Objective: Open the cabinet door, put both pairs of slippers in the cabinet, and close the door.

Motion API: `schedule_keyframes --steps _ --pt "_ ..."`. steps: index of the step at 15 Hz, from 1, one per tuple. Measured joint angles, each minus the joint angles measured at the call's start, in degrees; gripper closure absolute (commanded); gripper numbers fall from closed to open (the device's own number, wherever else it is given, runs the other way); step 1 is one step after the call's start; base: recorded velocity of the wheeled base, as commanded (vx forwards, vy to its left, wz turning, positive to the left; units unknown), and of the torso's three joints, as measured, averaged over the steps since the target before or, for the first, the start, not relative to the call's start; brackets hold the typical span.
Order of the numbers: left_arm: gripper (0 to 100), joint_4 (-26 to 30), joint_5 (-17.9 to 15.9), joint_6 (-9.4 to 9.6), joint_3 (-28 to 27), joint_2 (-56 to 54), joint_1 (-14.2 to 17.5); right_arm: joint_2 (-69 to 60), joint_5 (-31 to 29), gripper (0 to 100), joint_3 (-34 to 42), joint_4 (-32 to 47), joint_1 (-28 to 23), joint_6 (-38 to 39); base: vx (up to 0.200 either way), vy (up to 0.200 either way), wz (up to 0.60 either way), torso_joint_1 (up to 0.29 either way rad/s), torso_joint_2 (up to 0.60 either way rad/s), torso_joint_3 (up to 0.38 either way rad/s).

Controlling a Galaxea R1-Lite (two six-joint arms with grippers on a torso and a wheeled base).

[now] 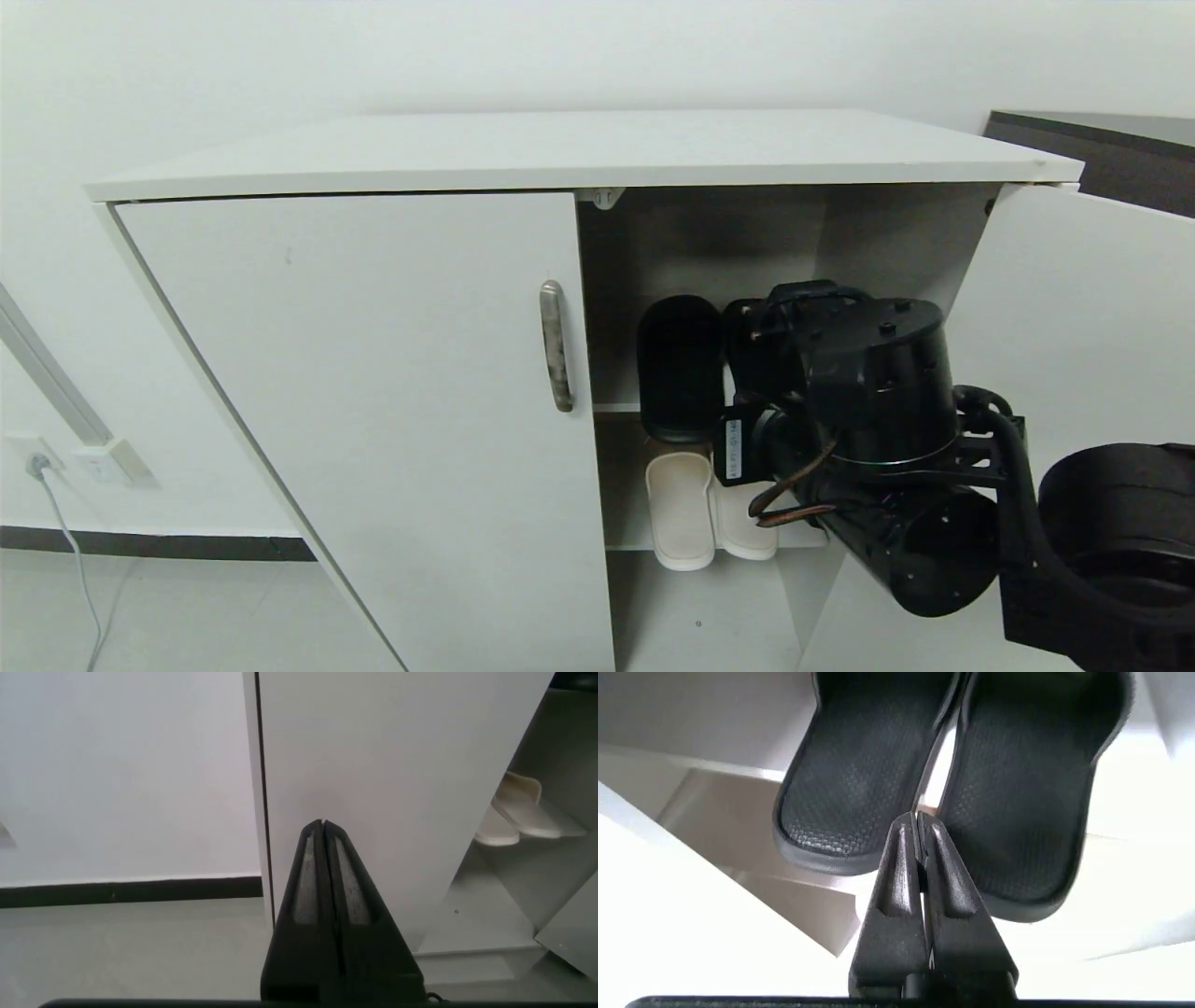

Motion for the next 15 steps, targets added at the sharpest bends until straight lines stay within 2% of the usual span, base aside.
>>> schedule_keyframes --steps 3,15 --pt "100 0.0 0.0 0.0 0.0 0.0 0.0 2.0 0.0 100 1.0 -3.3 0.4 0.0 0.0 0.0 0.0 0.0 0.0 0.0" --pt "100 0.0 -0.1 -0.02 0.0 0.0 0.0 4.2 -0.1 100 2.4 -4.5 0.7 -0.4 -0.2 0.0 0.0 0.002 0.0 0.003"
